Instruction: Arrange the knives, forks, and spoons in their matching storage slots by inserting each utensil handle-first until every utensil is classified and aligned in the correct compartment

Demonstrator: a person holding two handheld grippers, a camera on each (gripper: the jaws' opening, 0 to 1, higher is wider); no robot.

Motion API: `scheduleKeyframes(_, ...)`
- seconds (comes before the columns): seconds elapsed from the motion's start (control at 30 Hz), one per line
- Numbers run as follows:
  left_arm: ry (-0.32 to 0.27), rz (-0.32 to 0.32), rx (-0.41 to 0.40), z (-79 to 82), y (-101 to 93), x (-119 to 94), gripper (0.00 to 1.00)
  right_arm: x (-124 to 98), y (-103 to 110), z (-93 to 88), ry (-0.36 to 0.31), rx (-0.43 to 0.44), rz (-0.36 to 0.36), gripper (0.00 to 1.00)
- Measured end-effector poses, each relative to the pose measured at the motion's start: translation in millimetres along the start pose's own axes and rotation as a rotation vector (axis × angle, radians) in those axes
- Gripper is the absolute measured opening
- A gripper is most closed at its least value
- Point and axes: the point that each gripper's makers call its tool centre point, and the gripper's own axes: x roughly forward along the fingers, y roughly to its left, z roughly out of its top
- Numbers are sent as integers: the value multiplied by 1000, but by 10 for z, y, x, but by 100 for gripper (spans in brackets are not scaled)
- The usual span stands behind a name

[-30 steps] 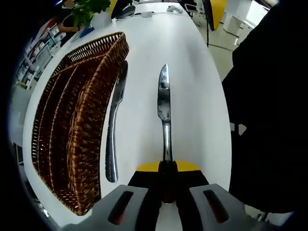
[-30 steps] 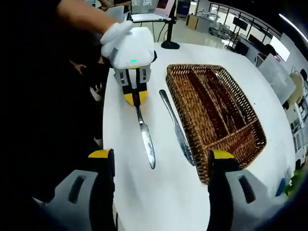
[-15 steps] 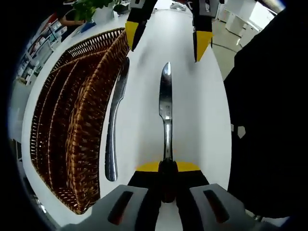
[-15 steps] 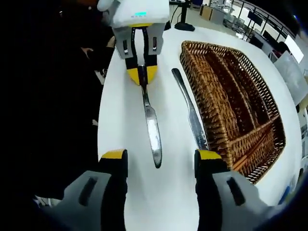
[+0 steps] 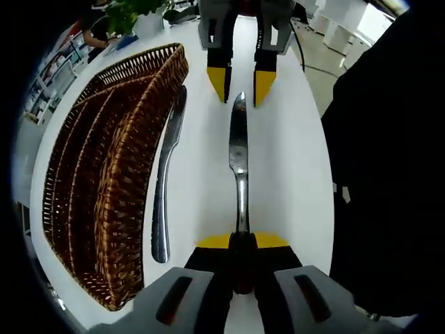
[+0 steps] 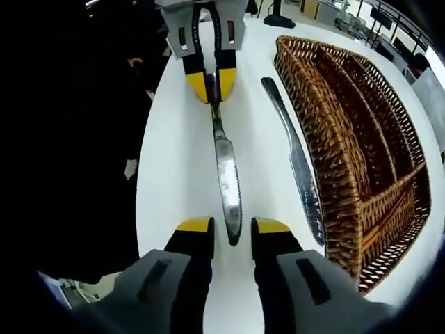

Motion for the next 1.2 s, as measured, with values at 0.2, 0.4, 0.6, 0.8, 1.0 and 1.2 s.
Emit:
scheduleKeyframes(0.2,-5,-1,-4,3,-3,2,7,38,14,19,4,-24,5,19)
scheduleKeyframes(0.4,3,-2,-1,5,-4,2,7,46,-17,36,19,-109,-16,15)
scheduleKeyframes(0.6,7,-1,-4,9,-1,2,8,53,46,75,40,-99,-5,10)
scheduleKeyframes(0.8,-40,-19,-19,19,7,-10,9,39,22,72,72,-20,-33,7)
scheduleKeyframes(1.0,-80,-1,8,72,-7,2,16,-70,-6,120,94,-25,-35,7)
scheduleKeyframes(1.2,-168,42,19,127,47,11,19,-231,-28,214,115,-35,-45,7)
